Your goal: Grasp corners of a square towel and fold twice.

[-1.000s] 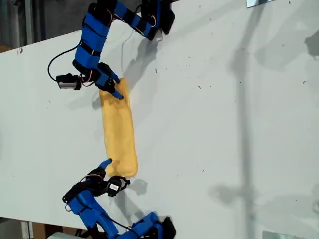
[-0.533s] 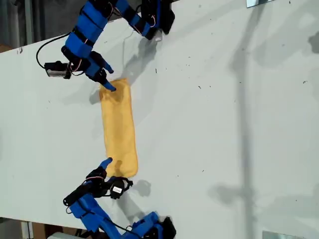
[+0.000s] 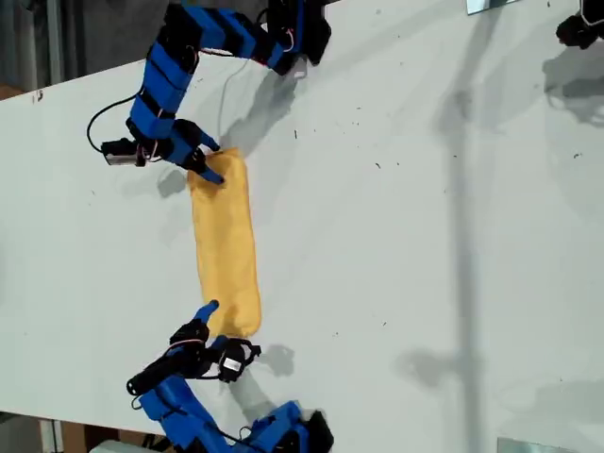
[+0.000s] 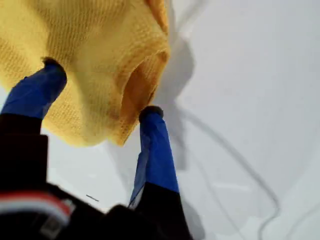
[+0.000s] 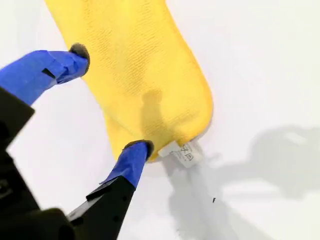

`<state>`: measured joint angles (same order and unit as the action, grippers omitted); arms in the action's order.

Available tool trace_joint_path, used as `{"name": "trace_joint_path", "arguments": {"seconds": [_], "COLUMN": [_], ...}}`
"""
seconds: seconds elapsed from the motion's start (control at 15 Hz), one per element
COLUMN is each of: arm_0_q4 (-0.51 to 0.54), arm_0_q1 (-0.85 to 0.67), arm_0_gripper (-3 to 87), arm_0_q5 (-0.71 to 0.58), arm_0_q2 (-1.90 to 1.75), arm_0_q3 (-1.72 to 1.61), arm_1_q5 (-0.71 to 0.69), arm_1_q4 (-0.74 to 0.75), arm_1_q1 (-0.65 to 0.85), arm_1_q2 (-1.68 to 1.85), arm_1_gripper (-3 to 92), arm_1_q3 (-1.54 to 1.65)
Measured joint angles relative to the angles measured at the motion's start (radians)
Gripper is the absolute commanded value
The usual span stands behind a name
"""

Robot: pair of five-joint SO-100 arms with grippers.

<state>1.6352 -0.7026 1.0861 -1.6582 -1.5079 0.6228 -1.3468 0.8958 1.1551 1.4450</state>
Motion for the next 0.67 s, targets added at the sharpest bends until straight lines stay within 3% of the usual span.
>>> {"name": "trace_joint_path", "arguments": {"seconds": [0.2,0.33,0.67], "arm_0_q4": [-0.058,-0.129,-0.339], "arm_0_q1": [0.054,0.091,0.179], "arm_0_gripper": [30.5,30.3,30.0], "arm_0_q5": [0.075,0.14,0.278], "arm_0_q2": [-0.33,-0.577,-0.902], "arm_0_q3": [-0.249,-0.454,-0.913], "arm_1_q5": [-0.017,-0.017,-0.008], "arm_1_q4": [0.0,0.0,0.054], "arm_1_q1": [0.066,0.074,0.084], "arm_1_q2": [-0.08,-0.101,-0.049], "arm_1_gripper": [30.9,0.0,0.0], "arm_1_q3": [-0.038,-0.041,0.069]}}
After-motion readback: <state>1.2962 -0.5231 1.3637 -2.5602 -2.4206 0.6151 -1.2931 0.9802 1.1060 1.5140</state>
